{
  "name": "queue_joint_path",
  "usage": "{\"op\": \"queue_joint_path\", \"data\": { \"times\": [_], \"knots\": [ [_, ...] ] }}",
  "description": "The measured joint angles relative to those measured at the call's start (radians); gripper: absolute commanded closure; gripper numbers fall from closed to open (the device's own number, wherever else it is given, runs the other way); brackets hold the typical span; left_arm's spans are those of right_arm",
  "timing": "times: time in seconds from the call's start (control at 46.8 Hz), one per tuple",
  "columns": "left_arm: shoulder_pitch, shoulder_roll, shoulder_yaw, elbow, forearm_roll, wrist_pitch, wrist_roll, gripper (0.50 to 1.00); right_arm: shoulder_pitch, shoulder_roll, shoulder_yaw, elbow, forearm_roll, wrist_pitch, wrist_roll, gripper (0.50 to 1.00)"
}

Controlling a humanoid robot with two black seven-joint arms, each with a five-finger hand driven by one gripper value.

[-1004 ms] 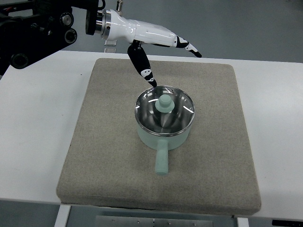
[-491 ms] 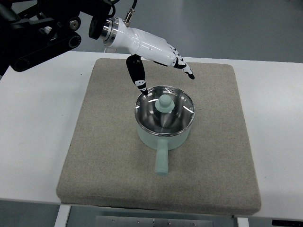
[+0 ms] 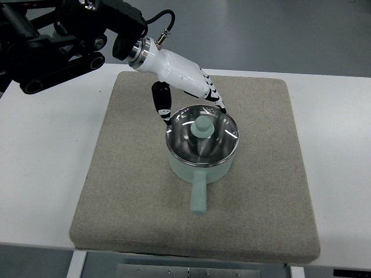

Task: Place lid left of pot with left hand
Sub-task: 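Lower the left hand onto the lid and close fingers around the knob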

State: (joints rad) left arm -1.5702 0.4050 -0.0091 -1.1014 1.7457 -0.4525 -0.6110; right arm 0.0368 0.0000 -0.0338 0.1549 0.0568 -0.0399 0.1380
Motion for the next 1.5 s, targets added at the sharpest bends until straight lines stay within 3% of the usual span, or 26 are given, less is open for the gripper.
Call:
{"op": "queue_joint_path", "data": {
  "times": [0.427, 1.495],
  "knots": [
    [-0.003, -0.009, 0.0, -0.042, 0.014, 0.001, 0.0, 0.506, 0.0, 0.0, 0.0, 0.0, 0.0, 0.0, 0.0, 0.576],
    [0.037, -0.051, -0.01, 0.014, 0.014, 0.061, 0.0, 0.548, 0.0, 0.0, 0.0, 0.0, 0.0, 0.0, 0.0, 0.576]
  ]
}}
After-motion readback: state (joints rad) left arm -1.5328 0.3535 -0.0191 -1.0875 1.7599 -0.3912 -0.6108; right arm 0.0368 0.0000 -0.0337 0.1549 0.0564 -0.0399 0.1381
